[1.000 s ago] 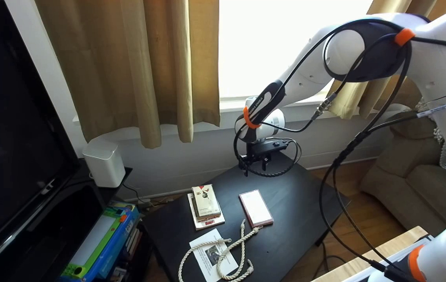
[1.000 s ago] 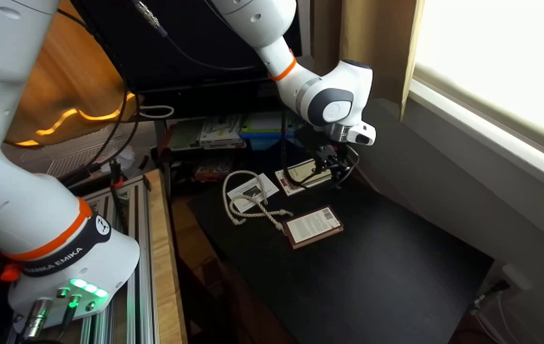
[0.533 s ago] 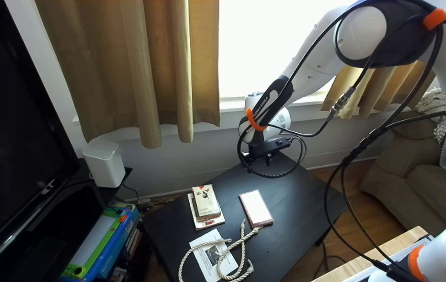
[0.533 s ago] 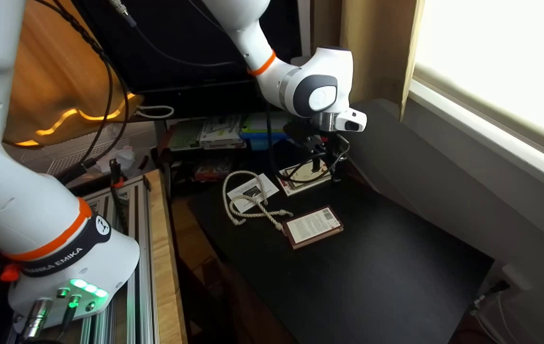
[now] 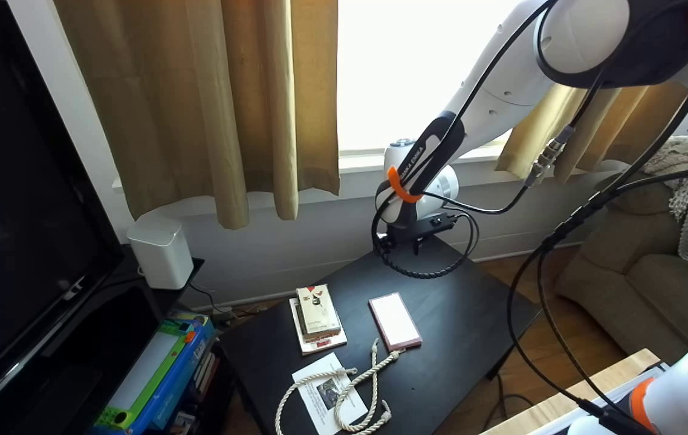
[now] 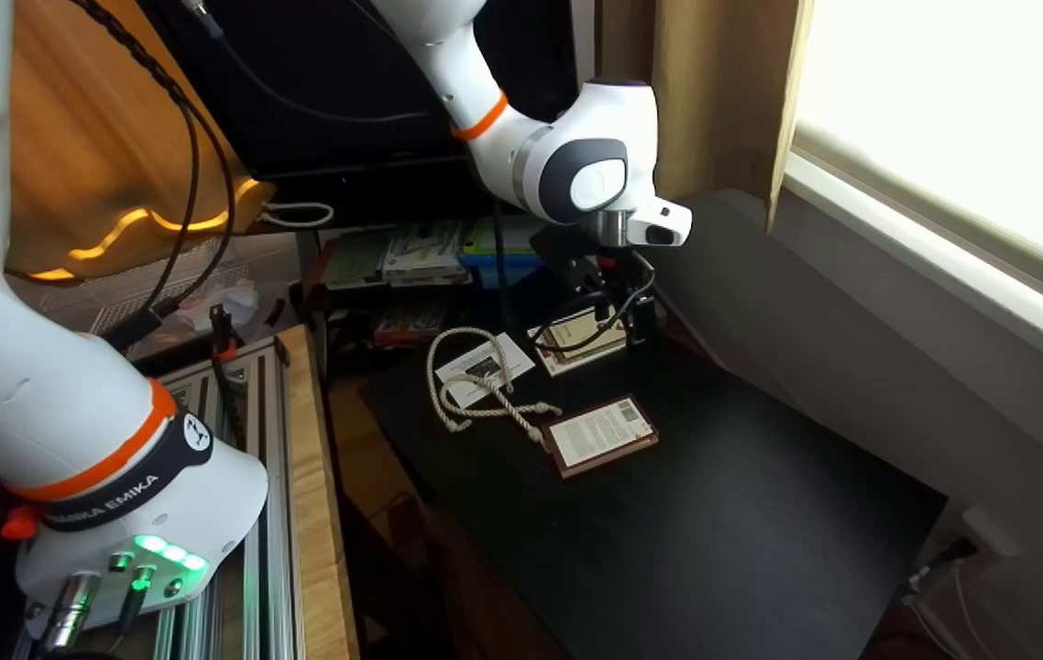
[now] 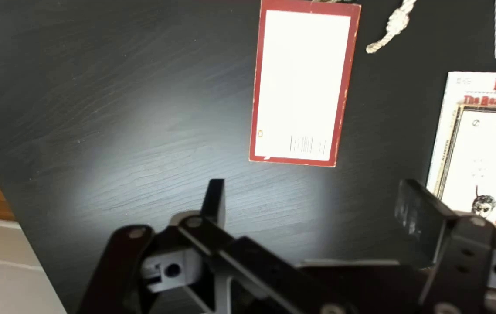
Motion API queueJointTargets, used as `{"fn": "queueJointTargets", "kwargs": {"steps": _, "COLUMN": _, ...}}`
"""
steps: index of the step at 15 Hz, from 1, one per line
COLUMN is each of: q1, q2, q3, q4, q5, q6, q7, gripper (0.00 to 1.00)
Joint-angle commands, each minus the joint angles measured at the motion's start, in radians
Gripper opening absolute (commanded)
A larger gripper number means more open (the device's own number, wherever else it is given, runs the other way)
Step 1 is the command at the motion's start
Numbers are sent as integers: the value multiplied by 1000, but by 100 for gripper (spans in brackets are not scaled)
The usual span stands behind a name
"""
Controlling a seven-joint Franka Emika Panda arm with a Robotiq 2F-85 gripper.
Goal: Flip the brown and yellow book over
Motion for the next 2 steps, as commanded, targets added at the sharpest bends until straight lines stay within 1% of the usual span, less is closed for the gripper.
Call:
{"fn": "queueJointTargets", "kwargs": {"steps": 1, "q1": -7, "q2": -1, "q3": 6, "q4": 1, "q5": -7, "q6": -2, "q7": 5, "gripper": 100}}
{"fn": "queueJointTargets", "kwargs": {"steps": 2, "q1": -7, "q2": -1, "q3": 6, "q4": 0, "q5": -7, "q6": -1, "q7": 5, "gripper": 100}}
